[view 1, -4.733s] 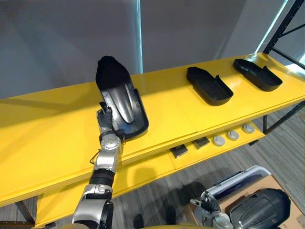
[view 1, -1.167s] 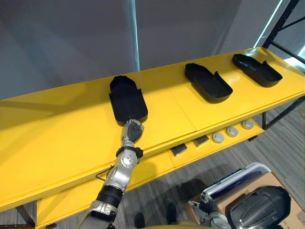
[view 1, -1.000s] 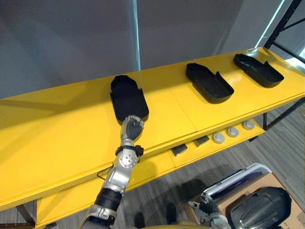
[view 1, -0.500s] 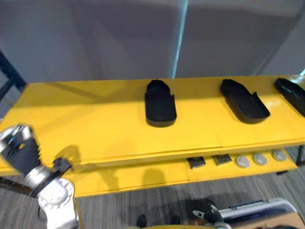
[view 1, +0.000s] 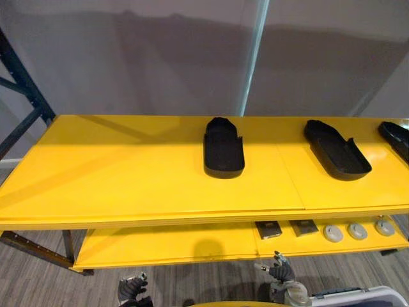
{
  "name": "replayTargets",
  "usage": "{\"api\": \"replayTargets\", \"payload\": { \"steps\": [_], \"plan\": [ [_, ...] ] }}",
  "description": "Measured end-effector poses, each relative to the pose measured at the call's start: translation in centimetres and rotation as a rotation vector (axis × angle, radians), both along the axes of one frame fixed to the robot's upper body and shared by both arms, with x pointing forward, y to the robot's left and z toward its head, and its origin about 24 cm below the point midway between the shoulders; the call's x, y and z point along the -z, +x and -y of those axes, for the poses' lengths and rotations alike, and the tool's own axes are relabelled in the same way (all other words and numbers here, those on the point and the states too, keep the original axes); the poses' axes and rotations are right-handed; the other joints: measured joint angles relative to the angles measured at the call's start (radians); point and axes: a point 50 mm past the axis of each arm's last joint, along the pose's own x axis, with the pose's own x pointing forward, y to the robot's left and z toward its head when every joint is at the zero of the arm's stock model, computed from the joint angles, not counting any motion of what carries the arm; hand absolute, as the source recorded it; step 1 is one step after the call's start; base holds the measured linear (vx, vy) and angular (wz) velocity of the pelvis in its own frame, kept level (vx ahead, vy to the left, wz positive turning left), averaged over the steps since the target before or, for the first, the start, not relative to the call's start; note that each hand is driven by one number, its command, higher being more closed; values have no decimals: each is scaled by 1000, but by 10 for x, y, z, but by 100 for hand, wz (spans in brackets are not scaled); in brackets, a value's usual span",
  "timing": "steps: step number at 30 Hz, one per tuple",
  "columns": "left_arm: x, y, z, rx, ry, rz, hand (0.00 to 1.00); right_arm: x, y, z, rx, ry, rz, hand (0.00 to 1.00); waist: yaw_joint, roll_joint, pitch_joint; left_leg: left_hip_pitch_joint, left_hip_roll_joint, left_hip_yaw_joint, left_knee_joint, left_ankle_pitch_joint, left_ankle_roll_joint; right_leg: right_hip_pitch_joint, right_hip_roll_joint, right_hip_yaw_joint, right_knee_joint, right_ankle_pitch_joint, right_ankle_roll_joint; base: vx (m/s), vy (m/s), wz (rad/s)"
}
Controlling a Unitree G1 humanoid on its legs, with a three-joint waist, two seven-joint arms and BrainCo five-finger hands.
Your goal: Walk over and take plastic housings, then place them on the shelf
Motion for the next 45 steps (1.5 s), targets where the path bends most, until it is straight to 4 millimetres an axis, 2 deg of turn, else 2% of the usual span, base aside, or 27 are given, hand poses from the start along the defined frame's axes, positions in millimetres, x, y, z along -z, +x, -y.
{"api": "replayTargets", "payload": {
  "steps": [5,7,8,13,17,20,22,25,26,27,30,32,33,35,36,37,38,39,40,43,44,45],
  "plan": [
    [7,-1,-6,55,23,-60,0,5,-8,2,9,-4,-43,0,-5,5,-2,14,5,14,-17,-1,-2,-1,9,21,-17,7,-4,85,-12,-17],
    [6,6,-5,96,33,-53,0,5,-7,3,8,-8,-42,0,-9,11,2,15,5,17,-16,-1,-2,-1,10,26,-22,12,-11,67,-2,-8],
    [5,9,-4,116,40,-51,0,4,-2,4,4,-11,-33,0,-24,16,5,15,5,21,-17,-1,-2,-1,11,32,-27,13,-11,50,4,-9],
    [3,23,0,183,54,-29,0,-1,13,8,-6,-27,5,0,-28,18,14,18,5,29,-15,-10,-9,0,15,48,-36,15,-11,30,4,-10],
    [-4,42,3,219,66,25,0,-6,22,8,2,-41,37,0,-33,18,51,-49,8,29,127,-84,-8,-1,13,47,-32,14,-11,0,0,0],
    [-12,52,8,245,79,83,0,-10,25,11,21,-59,64,0,-31,37,69,-81,18,29,223,-137,-6,0,19,53,-12,5,-6,-4,5,-6],
    [-17,57,10,248,84,110,0,-14,29,12,23,-63,86,0,-30,38,76,-83,20,26,247,-147,-6,-2,20,59,4,0,-5,-5,12,-11],
    [-34,74,13,240,109,216,0,-29,46,12,18,-75,183,0,-27,27,83,-110,14,-35,309,-176,-13,-42,21,102,54,-7,-4,-62,28,-37],
    [-41,82,20,266,110,264,0,-40,56,13,17,-85,251,0,-31,26,91,-134,14,-29,345,-198,0,-82,20,125,100,-18,2,-86,36,-41],
    [-43,85,21,272,110,274,0,-42,57,13,16,-87,262,0,-31,25,94,-136,14,-24,353,-202,2,-91,19,130,110,-19,5,-111,74,-49],
    [-53,94,28,280,104,338,0,-53,66,12,8,-96,327,0,-29,16,109,-168,24,51,448,-250,22,-155,26,224,178,-23,12,-152,132,-84],
    [-59,98,29,287,111,368,0,-61,73,8,-2,-98,370,0,-30,10,116,-193,40,131,501,-280,38,-203,43,306,193,-9,32,-211,186,-142],
    [-63,99,28,285,117,386,0,-68,79,5,-18,-103,402,0,-25,6,120,-204,57,205,512,-297,45,-225,42,318,177,-10,24,-291,230,-173],
    [-65,98,26,273,123,392,0,-74,83,0,-28,-106,435,0,-26,3,130,-200,81,326,495,-293,71,-266,4,247,203,-9,26,-240,169,-180],
    [-65,97,22,258,127,387,0,-76,84,-1,-32,-107,440,0,-24,-14,129,-183,84,403,471,-287,83,-306,-40,145,302,-27,15,-196,143,-167],
    [-63,95,21,251,127,378,0,-75,83,1,-33,-116,434,0,-23,-6,135,-160,91,467,449,-286,83,-310,-65,76,392,-57,4,-183,143,-163],
    [-62,92,21,248,126,368,0,-75,83,1,-37,-118,434,0,-23,-3,135,-153,97,495,442,-286,83,-307,-73,53,429,-74,1,-154,123,-150],
    [-60,88,20,247,125,356,0,-75,83,1,-39,-121,433,0,-27,-9,129,-143,107,549,428,-284,83,-285,-85,11,490,-115,4,-135,83,-143],
    [-57,86,18,240,124,342,0,-71,82,1,-54,-127,414,0,-26,5,126,-144,121,600,418,-272,86,-257,-96,-32,519,-158,4,-117,59,-140],
    [-46,79,12,225,121,282,0,-59,83,-1,-118,-135,352,0,-26,6,122,-165,141,659,427,-256,66,-170,-123,-108,487,-214,24,-79,-2,-120],
    [-39,74,8,232,123,239,0,-56,85,-3,-132,-132,335,0,-24,-17,113,-184,126,636,434,-246,61,-132,-143,-147,397,-224,34,-66,-160,-102],
    [-28,69,8,236,109,180,0,-56,90,-3,-160,-140,329,0,-32,13,130,-202,135,579,443,-227,52,-118,-118,-143,317,-196,33,-54,-196,-89]
  ]
}}
